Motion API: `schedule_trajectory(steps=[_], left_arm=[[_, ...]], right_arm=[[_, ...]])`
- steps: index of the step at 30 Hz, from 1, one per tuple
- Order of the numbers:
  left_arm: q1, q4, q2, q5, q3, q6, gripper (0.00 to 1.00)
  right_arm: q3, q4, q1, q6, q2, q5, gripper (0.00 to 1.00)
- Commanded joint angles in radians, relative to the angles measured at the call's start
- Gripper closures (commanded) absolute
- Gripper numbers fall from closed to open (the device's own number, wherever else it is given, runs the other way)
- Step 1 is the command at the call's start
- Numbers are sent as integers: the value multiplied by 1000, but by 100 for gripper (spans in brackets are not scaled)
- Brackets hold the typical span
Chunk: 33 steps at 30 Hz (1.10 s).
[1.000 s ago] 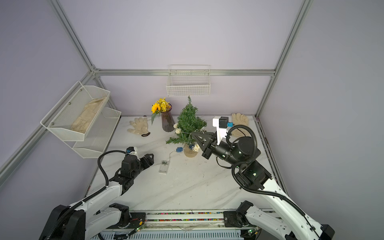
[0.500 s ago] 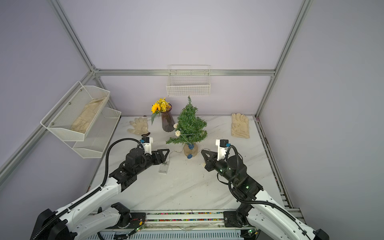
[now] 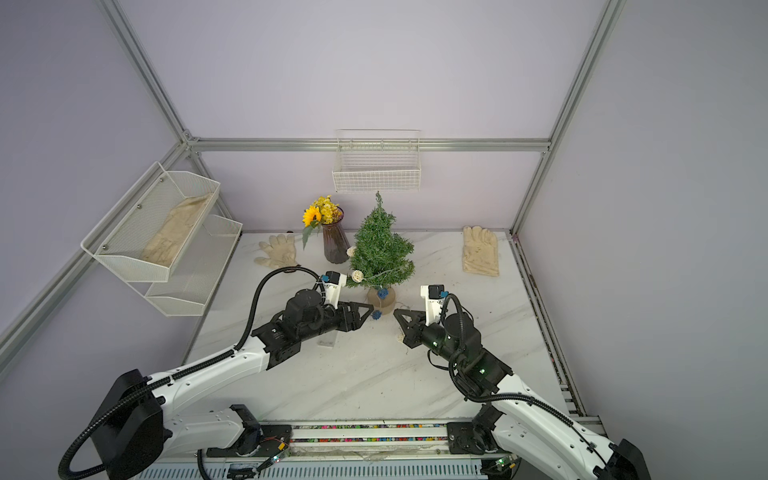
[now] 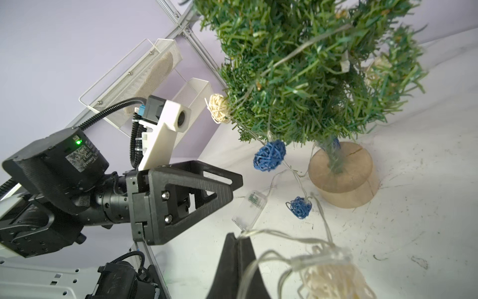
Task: Remove string lights from the small christmas tree
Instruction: Remove the light string from the Christmas tree.
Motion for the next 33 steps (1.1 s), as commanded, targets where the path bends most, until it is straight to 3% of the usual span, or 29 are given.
schedule_trajectory(steps=[1,7,16,27,33], left_arm=[[0,92,-5,-23,103,15,30],[-4,163,67,-14,83,35,32],[-28,687,156,-120,-129,171,47],[-29,864,279,-206,-235,240,48],[-28,1039,384,-159,-259,293,49]], right_arm=[[-22,62,5,22,8,1,100],[-21,89,6,24,28,1,100],[-11,78,5,18,29,4,100],[-13,76,5,13,32,9,100],[-3,92,5,13,68,1,100]])
